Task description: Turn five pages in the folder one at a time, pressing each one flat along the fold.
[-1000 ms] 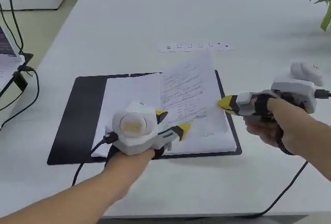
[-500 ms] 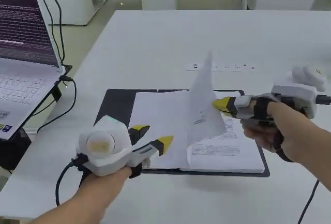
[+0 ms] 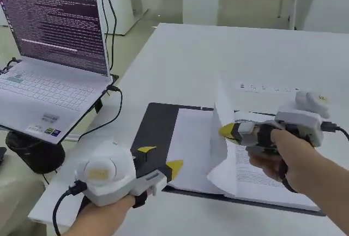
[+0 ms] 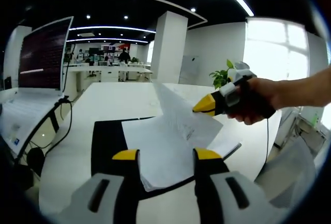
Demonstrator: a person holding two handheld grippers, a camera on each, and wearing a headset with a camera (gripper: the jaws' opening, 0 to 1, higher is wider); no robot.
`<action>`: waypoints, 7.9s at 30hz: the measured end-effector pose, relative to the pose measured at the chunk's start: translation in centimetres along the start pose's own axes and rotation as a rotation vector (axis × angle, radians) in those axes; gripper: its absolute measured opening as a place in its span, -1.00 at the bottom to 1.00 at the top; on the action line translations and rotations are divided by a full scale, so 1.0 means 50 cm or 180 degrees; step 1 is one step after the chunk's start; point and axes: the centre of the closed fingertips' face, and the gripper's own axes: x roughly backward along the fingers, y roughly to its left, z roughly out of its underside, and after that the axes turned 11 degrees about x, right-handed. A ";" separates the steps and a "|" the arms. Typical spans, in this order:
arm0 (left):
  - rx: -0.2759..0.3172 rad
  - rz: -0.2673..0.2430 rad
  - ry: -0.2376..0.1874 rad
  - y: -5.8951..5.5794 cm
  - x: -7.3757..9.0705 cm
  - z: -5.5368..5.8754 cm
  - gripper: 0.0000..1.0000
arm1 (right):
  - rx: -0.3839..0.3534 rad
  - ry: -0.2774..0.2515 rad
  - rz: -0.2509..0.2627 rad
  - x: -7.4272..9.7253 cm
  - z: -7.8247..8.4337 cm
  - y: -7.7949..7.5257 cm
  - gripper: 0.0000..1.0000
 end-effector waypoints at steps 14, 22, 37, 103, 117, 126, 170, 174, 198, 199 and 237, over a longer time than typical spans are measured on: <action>-0.0018 -0.0137 0.0136 0.071 0.083 0.027 -0.23 | 0.0170 0.0329 0.0351 -0.154 0.080 -0.018 -1.00; -0.0075 -0.0135 0.0297 0.078 0.091 0.059 -0.22 | 0.0366 0.0540 0.0568 -0.221 0.123 -0.055 -1.00; -0.0126 -0.0124 0.0480 0.071 0.081 0.095 -0.23 | 0.0404 0.0617 0.0384 -0.248 0.169 -0.065 -0.84; -0.0631 -0.0051 0.0809 0.061 -0.176 0.217 -0.67 | -0.1140 -0.0437 -0.0058 -0.103 -0.055 -0.305 -1.00; -0.0652 -0.0053 0.0796 0.062 -0.176 0.217 -0.67 | -0.1443 -0.0701 -0.0082 -0.138 -0.132 -0.338 -1.00; -0.0690 -0.0064 0.0799 0.059 -0.176 0.215 -0.67 | -0.1644 -0.0907 -0.0057 -0.162 -0.191 -0.358 -1.00; -0.0688 -0.0081 0.0815 0.059 -0.177 0.217 -0.67 | -0.1509 -0.0524 -0.0065 -0.152 -0.143 -0.341 -1.00; -0.0687 -0.0083 0.0822 0.061 -0.178 0.218 -0.67 | -0.1545 -0.0399 -0.0177 -0.137 -0.110 -0.326 -1.00; -0.0683 -0.0091 0.0835 0.059 -0.177 0.216 -0.67 | -0.1187 0.0297 -0.0503 -0.069 0.082 -0.248 -1.00; -0.0683 -0.0091 0.0835 0.059 -0.177 0.216 -0.67 | -0.1174 0.0314 -0.0504 -0.064 0.090 -0.245 -1.00; -0.0214 -0.0310 0.1072 0.065 -0.164 0.211 -0.64 | -0.1083 0.0331 -0.0815 0.154 0.240 -0.076 -1.00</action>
